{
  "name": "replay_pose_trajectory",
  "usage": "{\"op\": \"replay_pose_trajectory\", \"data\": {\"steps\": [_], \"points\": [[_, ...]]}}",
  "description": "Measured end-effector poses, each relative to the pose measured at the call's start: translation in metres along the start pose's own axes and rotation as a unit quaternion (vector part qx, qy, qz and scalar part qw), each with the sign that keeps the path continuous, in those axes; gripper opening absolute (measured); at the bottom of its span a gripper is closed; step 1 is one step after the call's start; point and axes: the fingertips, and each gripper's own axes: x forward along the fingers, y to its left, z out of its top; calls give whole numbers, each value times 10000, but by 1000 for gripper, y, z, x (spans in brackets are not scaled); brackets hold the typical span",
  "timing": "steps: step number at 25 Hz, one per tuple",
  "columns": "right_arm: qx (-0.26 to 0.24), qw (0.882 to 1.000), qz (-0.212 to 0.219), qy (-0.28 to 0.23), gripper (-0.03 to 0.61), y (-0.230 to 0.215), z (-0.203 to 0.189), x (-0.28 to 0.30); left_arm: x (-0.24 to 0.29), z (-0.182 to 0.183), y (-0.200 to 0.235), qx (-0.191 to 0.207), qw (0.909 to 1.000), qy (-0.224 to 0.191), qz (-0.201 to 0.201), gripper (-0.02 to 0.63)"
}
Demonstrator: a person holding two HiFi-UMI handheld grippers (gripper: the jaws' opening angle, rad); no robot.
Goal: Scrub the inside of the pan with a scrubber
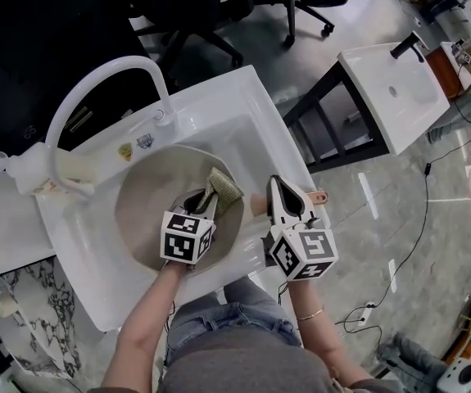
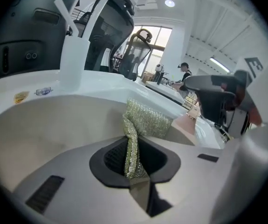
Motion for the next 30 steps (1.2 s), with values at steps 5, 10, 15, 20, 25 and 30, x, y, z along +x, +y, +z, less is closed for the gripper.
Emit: {"op": "replay_pose_trajectory", "data": {"steps": [5,10,15,20,25,30], "points": [[-10,10000,-7,-3,11,-3,4,3,15,11,10,439,9983,80,382,57],[8,10000,-17,21,11,-7,4,5,21,16,35,408,9960,196,772,57],[1,10000,9,68,11,-8,3,9,21,19,60,266,9932,181,1123,57],[1,9999,76,107,11,-8,2,11,14,16,89,-57,9864,179,1631,57],[15,9998,160,93,11,-7,2,13,-3,14,122,-361,9752,127,2179,57],[-13,9997,250,55,11,-2,8,14,-23,11,143,-567,9620,132,2668,58]]}}
